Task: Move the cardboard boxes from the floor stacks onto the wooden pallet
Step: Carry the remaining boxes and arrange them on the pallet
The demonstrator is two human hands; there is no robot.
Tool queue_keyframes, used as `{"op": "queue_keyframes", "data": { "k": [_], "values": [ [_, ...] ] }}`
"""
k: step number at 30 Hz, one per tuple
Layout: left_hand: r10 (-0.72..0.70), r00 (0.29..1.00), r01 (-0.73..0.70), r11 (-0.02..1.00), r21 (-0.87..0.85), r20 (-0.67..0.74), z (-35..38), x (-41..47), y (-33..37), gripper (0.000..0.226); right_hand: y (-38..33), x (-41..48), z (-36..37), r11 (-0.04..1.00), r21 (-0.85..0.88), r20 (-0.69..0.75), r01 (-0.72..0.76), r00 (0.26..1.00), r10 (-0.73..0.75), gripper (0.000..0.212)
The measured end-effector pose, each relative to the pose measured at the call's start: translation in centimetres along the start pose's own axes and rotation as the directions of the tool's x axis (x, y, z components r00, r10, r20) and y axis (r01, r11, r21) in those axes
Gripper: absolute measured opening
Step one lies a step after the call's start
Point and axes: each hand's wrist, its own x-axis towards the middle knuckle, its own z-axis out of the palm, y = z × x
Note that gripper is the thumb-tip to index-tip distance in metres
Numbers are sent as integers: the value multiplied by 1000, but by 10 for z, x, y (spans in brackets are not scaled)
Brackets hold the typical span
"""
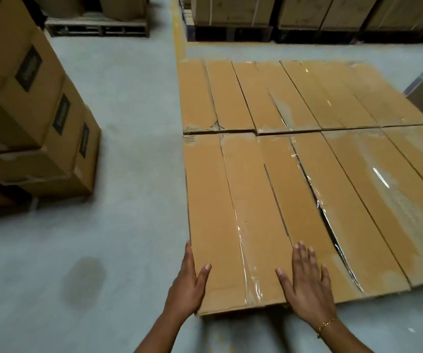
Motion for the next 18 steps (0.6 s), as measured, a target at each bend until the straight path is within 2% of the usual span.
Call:
{"op": "queue_keyframes", "data": {
  "k": [3, 7, 13, 18],
  "values": [
    [20, 998, -25, 996, 84, 55, -23, -1, 10, 84, -6, 0, -23, 999, -34, 136, -26, 990, 30, 100],
    [-21, 999, 14, 986, 168, 38, -74, -13, 42, 91, -18, 5, -79, 997, -70, 353, -45, 933, 67, 91],
    [45, 997, -59, 967, 248, 60, -183, -44, 91, 85, -61, -16, -174, 982, 75, 310, -175, 940, 144, 86],
    [90, 996, -94, 932, 351, 26, -284, -40, 132, 81, -116, -24, -239, 960, 209, 221, -184, 966, 137, 85]
  ]
}}
